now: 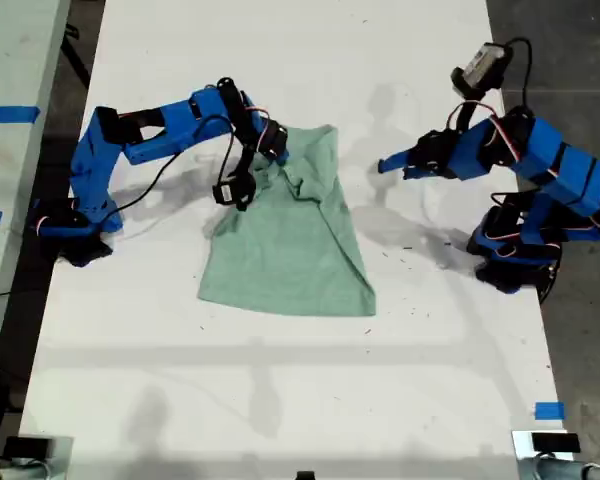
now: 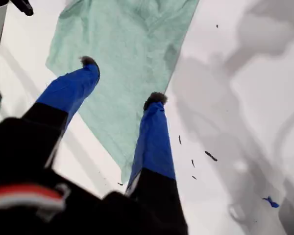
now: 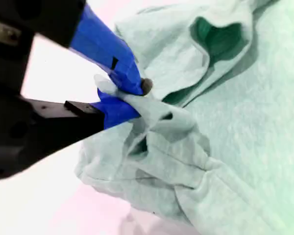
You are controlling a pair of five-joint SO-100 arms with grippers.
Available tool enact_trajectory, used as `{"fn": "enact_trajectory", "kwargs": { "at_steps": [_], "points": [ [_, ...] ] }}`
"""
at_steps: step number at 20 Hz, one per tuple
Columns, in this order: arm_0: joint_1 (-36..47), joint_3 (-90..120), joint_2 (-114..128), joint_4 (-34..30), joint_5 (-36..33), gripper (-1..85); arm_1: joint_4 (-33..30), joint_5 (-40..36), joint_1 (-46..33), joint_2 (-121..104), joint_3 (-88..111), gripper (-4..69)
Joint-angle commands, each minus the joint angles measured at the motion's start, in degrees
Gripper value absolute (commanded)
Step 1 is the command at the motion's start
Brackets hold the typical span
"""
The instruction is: Fold tshirt
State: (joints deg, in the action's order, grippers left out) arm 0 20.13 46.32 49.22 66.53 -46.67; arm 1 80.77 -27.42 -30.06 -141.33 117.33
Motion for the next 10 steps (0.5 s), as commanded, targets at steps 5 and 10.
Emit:
{"fn": "enact_trajectory", "kwargs": {
  "at_steps": [5,10],
  "points": [
    [-2.72,-6.42,-5.27,-7.12,-1.14,1.0,-0.09,1.05,1.14,-2.02,0.62,20.1],
    [-2.72,-5.54,4.31,1.14,-1.85,16.2,-0.53,1.14,1.32,-2.02,1.05,20.2]
  ]
}}
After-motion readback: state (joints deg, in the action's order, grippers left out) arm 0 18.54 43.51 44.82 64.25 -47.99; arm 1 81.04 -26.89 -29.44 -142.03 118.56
